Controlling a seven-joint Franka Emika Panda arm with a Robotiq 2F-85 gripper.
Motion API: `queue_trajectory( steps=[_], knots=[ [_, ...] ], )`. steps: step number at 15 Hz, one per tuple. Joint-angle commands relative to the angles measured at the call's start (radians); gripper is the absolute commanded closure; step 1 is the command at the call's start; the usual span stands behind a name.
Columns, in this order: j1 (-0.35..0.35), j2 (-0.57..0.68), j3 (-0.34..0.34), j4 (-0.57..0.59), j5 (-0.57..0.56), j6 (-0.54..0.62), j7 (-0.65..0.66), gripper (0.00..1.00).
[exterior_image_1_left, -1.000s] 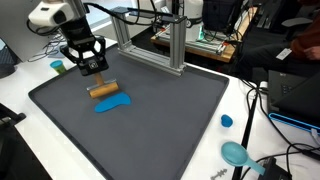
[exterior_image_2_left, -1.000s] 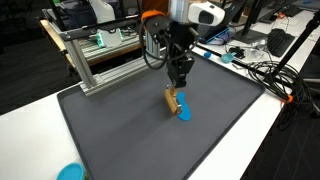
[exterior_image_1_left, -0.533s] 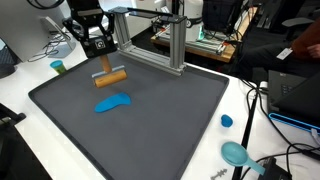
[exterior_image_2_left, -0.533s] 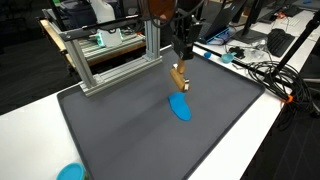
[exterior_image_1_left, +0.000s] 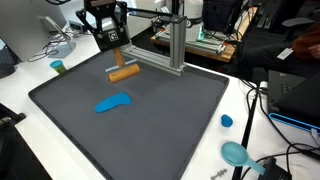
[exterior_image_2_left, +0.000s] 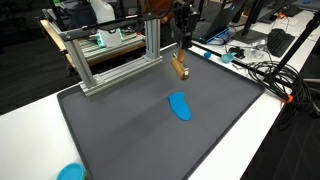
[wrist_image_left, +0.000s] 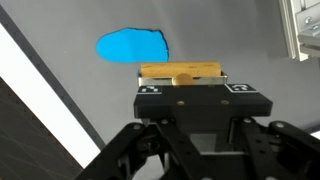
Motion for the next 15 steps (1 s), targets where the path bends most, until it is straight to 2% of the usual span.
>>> queue_trajectory(
  steps=[1,6,10,15],
  knots=[
    [0.027,-0.072,-0.004,-0.028,0.051,0.001,0.112,0.79],
    [0.104,-0.194,0.001,-0.070,-0.006,0.049,0.479,0.79],
    [0.139,-0.229,-0.003,-0.049,-0.118,0.021,0.762,0.79],
    [0.130,-0.234,-0.023,-0.037,-0.249,-0.134,1.004,0.79]
  ],
)
